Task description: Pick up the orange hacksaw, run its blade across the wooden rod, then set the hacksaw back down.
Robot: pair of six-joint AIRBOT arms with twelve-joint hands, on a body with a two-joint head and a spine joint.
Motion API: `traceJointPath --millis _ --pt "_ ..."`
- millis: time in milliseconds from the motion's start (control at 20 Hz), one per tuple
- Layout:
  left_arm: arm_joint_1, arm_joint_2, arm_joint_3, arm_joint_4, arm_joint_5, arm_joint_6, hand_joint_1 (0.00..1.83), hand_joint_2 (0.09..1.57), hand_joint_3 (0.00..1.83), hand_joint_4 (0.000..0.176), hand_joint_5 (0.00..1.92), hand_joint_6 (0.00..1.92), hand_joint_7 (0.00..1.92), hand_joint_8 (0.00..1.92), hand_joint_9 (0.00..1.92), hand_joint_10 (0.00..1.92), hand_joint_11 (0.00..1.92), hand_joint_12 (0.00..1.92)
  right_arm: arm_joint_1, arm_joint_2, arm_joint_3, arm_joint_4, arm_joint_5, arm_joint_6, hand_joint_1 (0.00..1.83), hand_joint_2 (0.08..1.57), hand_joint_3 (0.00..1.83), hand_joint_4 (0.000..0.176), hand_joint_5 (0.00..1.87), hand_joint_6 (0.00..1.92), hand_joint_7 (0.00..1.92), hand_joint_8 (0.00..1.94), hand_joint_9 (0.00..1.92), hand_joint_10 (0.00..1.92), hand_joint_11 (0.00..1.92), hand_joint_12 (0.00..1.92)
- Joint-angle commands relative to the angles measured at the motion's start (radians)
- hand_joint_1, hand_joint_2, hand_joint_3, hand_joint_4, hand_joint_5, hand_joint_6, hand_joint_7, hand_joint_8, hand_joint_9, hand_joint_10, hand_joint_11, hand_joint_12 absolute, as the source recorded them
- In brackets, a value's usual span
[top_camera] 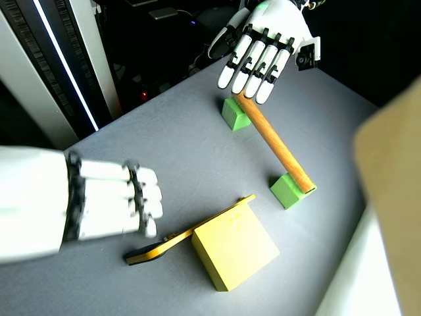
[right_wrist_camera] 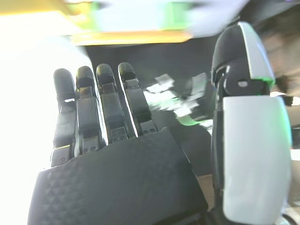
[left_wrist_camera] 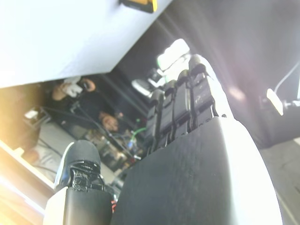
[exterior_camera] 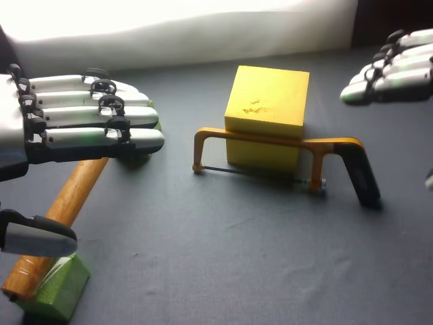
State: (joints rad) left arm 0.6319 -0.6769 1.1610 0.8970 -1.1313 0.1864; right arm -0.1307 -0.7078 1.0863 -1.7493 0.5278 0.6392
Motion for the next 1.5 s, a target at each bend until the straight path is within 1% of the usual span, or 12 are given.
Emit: traceJointPath --millis 0,100,200,250,300,450,700,850,950,1050,1300,1450 --pt "-0.018 0.012 -0.004 -0.079 -0.045 0.002 0.17 1.25 0.00 0.000 0.09 0.00 0.06 0.00 0.04 0.00 0.00 0.29 0.003 0.005 0.000 0.057 -0.071 0.088 0.60 1.00 0.00 0.000 0.12 0.00 0.13 0.00 0.18 0.00 0.00 0.74" --pt "-0.025 0.017 -0.013 -0.078 0.000 0.002 0.18 1.26 0.00 0.000 0.10 0.00 0.08 0.01 0.06 0.01 0.00 0.33 -0.009 0.006 0.003 0.057 -0.113 0.211 0.70 1.00 0.00 0.000 0.12 0.00 0.13 0.00 0.18 0.00 0.00 0.74" --pt "-0.034 0.021 -0.021 -0.063 0.044 0.002 0.18 1.26 0.00 0.000 0.11 0.01 0.09 0.01 0.07 0.01 0.00 0.34 -0.036 0.004 0.016 0.132 -0.108 0.233 0.77 1.02 0.01 0.000 0.13 0.00 0.14 0.00 0.19 0.00 0.00 0.77" --pt "-0.039 0.026 -0.029 -0.062 0.082 0.002 0.18 1.27 0.00 0.000 0.10 0.00 0.07 0.00 0.06 0.00 0.00 0.30 -0.068 -0.002 0.031 0.224 -0.085 0.189 0.83 1.02 0.00 0.000 0.14 0.00 0.14 0.00 0.19 0.00 0.00 0.77" --pt "-0.045 0.034 -0.042 -0.062 0.134 0.001 0.16 1.28 0.00 0.000 0.11 0.00 0.08 0.00 0.07 0.00 0.00 0.33 -0.114 -0.009 0.051 0.373 -0.046 0.070 0.94 0.98 0.00 0.000 0.15 0.01 0.15 0.00 0.19 0.00 0.00 0.75" --pt "-0.062 0.055 -0.076 -0.062 0.219 -0.005 0.17 1.28 0.00 0.000 0.12 0.00 0.09 0.00 0.07 0.00 0.00 0.35 -0.212 -0.022 0.105 0.603 0.072 -0.109 0.98 0.99 0.00 0.000 0.15 0.00 0.15 0.00 0.19 0.00 0.00 0.82" --pt "-0.062 0.140 -0.166 -0.062 0.308 -0.046 0.15 1.28 0.00 0.000 0.11 0.00 0.09 0.00 0.07 0.00 0.00 0.33 -0.325 -0.066 0.212 0.765 0.239 -0.174 1.08 1.03 0.01 0.000 0.16 0.00 0.14 0.00 0.20 0.00 0.00 0.90" --pt "-0.055 0.211 -0.225 -0.062 0.377 -0.074 0.15 1.27 0.00 0.000 0.11 0.00 0.09 0.00 0.07 0.00 0.00 0.32 -0.461 -0.094 0.218 1.035 0.305 -0.285 1.09 1.06 0.01 0.000 0.13 0.00 0.11 0.00 0.19 0.00 0.00 0.89" --pt "-0.028 0.259 -0.251 -0.062 0.367 -0.075 0.18 1.27 0.00 0.000 0.12 0.00 0.10 0.00 0.08 0.00 0.00 0.32 -0.560 -0.122 0.216 1.205 0.359 -0.313 1.09 1.06 0.01 0.000 0.15 0.01 0.12 0.01 0.19 0.00 0.00 0.89" --pt "0.006 0.314 -0.281 -0.062 0.349 -0.075 0.19 1.27 0.00 0.000 0.12 0.00 0.09 0.00 0.08 0.00 0.00 0.32 -0.590 -0.144 0.214 1.264 0.363 -0.310 1.10 1.08 0.01 0.000 0.15 0.00 0.14 0.00 0.20 0.00 0.00 0.89" --pt "0.022 0.410 -0.357 -0.062 0.382 -0.077 0.19 1.28 0.00 0.000 0.11 0.00 0.10 0.00 0.09 0.00 0.00 0.34 -0.591 -0.176 0.213 1.280 0.305 -0.249 1.12 1.09 0.00 0.000 0.15 0.00 0.13 0.00 0.20 0.00 0.00 0.94" --pt "0.035 0.467 -0.413 -0.062 0.400 -0.089 0.23 1.27 0.00 0.000 0.12 0.01 0.10 0.00 0.09 0.00 0.00 0.36 -0.603 -0.199 0.213 1.289 0.272 -0.172 1.09 1.08 0.00 0.000 0.14 0.00 0.12 0.00 0.19 0.00 0.00 0.91"
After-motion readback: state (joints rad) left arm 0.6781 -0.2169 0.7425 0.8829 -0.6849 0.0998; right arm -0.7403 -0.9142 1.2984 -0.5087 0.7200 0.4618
